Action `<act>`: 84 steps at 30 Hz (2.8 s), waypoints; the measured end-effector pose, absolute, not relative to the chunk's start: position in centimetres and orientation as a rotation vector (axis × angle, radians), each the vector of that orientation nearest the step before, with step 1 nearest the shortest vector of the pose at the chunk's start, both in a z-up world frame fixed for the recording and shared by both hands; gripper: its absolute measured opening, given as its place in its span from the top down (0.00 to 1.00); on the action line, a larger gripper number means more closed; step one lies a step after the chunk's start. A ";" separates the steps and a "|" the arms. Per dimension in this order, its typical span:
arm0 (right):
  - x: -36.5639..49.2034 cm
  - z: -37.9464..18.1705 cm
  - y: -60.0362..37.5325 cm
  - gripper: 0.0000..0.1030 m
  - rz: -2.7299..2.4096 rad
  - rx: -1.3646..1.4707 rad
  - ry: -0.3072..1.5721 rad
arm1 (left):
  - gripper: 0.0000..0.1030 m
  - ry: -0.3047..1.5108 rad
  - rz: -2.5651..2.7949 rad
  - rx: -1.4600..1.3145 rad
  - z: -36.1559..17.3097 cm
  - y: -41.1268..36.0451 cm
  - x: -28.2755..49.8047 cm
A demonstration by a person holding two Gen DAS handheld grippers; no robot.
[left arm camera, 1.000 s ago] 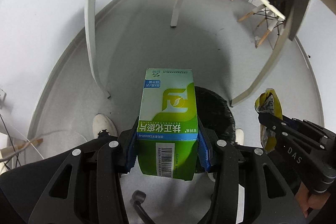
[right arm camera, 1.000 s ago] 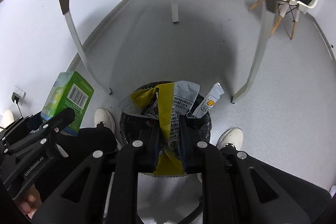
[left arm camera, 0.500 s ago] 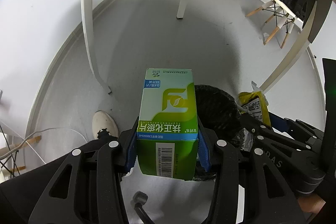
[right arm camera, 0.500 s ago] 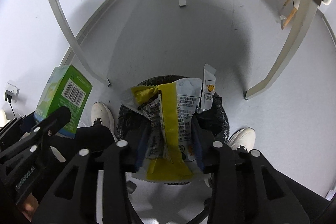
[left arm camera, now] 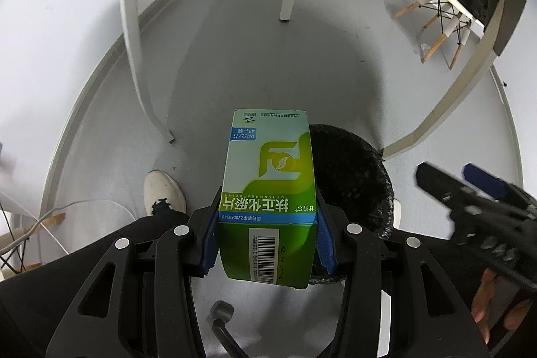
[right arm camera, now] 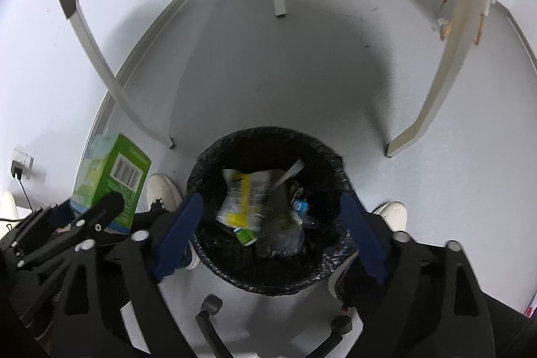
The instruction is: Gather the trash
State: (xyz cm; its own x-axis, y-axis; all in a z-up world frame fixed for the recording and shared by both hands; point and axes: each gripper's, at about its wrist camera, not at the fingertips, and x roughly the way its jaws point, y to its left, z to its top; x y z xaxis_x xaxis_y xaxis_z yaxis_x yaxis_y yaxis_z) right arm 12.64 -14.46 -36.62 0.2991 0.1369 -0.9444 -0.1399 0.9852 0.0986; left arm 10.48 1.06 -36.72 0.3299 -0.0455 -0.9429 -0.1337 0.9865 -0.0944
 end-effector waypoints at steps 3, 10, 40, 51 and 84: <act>12.6 -35.7 -16.2 0.08 0.155 0.021 1.224 | 0.55 1.240 0.034 -0.157 -37.0 0.0 10.5; 12.1 -34.6 -20.1 0.08 0.099 0.022 1.186 | 0.55 1.245 -0.022 -0.117 -37.7 -3.6 10.7; 10.8 -32.9 -23.5 0.08 0.037 0.022 1.176 | 0.06 1.162 -0.033 -0.064 -33.5 -5.0 8.7; 6.4 -27.5 -22.6 0.08 0.057 -0.010 1.089 | 0.06 1.054 -0.030 -0.063 -26.7 -3.8 3.6; -9.2 -2.2 -21.2 0.08 0.122 0.015 0.674 | 0.06 0.727 0.051 -0.099 -5.4 0.6 -10.3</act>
